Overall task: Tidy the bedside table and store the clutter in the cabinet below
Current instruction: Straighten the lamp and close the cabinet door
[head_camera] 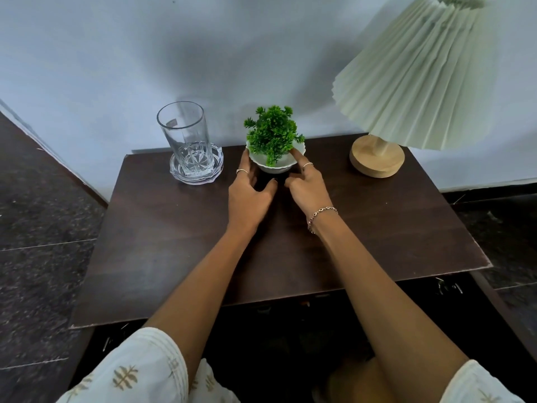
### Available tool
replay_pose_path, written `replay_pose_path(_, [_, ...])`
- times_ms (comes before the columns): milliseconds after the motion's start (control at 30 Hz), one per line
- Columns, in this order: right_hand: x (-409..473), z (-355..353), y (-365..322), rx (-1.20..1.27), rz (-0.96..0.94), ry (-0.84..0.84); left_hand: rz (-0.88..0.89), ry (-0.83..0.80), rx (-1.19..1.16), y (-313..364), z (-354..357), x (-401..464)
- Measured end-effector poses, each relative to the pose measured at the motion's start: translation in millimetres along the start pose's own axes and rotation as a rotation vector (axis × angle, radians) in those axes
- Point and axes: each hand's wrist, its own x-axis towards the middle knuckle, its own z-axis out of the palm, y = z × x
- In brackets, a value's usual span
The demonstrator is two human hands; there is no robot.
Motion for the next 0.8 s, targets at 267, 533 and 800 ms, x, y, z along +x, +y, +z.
replay_pose_path(267, [-9,0,-5,-0.123,-0.095,-0.038,-0.016,0.061,-0.027,3,-4,-5])
replay_pose_path(533, [-29,13,9,-0.245,-0.209,0.006,0.009,0.019,0.135,7,-6,-23])
replay_pose_path(800, [-43,-31,13,-0.020,-0.085,0.393,0.165,-0.008,0.331,11,-4,-69])
